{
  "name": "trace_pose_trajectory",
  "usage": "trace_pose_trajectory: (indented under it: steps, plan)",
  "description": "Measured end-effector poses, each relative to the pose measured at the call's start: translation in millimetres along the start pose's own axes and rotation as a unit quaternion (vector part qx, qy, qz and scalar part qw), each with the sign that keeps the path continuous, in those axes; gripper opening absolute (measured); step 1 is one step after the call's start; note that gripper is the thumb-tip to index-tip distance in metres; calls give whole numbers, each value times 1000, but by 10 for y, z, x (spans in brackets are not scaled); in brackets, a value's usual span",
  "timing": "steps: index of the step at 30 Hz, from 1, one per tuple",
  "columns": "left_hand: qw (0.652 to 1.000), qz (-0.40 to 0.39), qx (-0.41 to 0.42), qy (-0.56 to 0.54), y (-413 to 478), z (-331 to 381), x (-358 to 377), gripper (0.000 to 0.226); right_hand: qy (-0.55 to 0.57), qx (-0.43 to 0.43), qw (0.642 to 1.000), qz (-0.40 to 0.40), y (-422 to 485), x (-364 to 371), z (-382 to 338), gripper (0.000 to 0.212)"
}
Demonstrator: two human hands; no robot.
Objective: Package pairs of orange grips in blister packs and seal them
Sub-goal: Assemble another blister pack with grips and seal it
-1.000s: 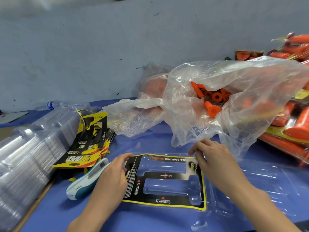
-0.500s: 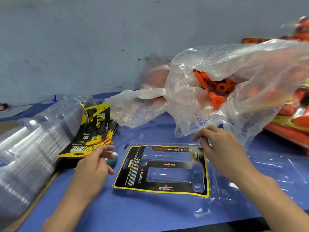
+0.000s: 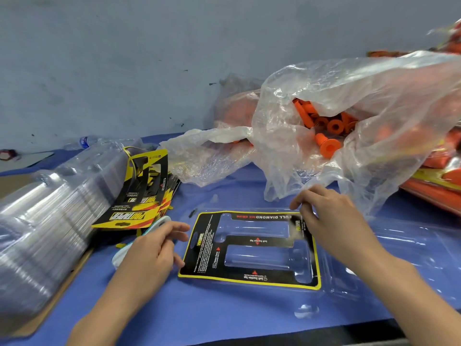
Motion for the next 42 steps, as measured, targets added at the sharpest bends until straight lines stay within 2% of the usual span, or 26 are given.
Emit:
trace_pose_trajectory:
  steps: [9,16,18,20,23,25,30,36,42]
  plan:
    - [998,58,32,3,53,85,-97,48,19,13,1000,-4,6,-20,0,24]
    - [988,93,118,26,-19,423,-23,40,57,34,998,1,27,-112,22,28]
    - [979,103,173,21,-104,627,31,29,59,40,997,-6,15,-124,26,29]
    - [961,81,265,29,-257,926,192,19,45,41,998,-20,12,-124,34,30]
    - [909,6,411,76,-563,1303,627,20,14,24,999,-31,14,-120,34,34]
    - [883,-30,459,96,-720,1415,856,23,16,25,999,-35,13,-110,53,34]
    - [869,-88,478,88,-854,1449,1087,29,8,33,998,-47,-34,-64,99,34]
    - [873,-59,478,73,-849,1452,1115,20,-33,28,995,-92,-30,57,117,35]
    - [881,-40,469,59,-829,1446,1094,19,-48,24,995,-87,-46,57,92,34]
Point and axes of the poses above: each hand's wrist, its own y-axis towards the middle knuckle, its own x-axis out of the palm, z = x × y, the point moved 8 cm from there along y, towards the middle knuckle, and after that the axes turned 5 degrees about z, right-handed, at the moved point
